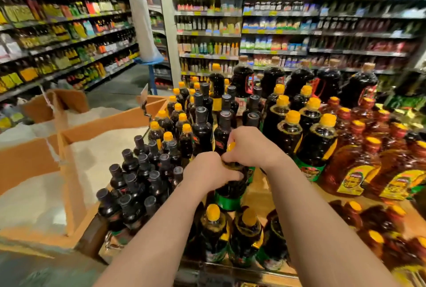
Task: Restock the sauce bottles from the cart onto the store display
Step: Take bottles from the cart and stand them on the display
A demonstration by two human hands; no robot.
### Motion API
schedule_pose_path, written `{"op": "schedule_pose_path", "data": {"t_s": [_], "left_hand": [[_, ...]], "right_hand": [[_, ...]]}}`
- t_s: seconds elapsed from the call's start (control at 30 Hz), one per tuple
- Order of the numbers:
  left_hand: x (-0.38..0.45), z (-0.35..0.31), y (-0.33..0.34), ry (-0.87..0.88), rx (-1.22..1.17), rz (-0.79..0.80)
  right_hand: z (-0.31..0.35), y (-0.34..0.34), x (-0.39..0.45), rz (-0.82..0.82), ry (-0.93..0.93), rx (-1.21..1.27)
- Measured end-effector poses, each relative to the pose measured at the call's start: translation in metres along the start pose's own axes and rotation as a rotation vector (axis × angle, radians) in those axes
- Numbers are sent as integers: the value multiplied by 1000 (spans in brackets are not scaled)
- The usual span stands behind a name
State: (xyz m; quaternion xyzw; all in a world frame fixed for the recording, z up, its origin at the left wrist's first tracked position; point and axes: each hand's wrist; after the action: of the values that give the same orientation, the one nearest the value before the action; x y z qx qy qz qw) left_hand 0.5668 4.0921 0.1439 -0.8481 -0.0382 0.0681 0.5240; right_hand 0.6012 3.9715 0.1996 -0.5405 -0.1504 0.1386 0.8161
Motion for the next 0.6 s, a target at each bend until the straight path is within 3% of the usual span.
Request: {"op": "schedule_pose_path", "data": {"t_s": [0.23, 0.43, 0.6], "left_hand": [[20, 15, 35, 22, 101, 216], [30, 23, 56, 108, 188, 281], [30, 31, 78, 79, 171, 320]], "right_hand": [[-17, 52, 13, 202, 135, -79], [-31, 103, 10, 339, 233, -92], [-43, 129, 10, 312, 271, -66]]}}
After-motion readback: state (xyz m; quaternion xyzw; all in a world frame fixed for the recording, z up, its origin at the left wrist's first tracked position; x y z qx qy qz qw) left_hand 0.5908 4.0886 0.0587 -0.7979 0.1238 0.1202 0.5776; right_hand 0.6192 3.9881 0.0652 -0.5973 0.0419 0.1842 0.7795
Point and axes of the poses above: each hand's wrist, its own x-axis towards the middle knuckle, its own y-axis out of the palm, z = x × y, and after that the axes turned 6 degrees about -z, right-handed
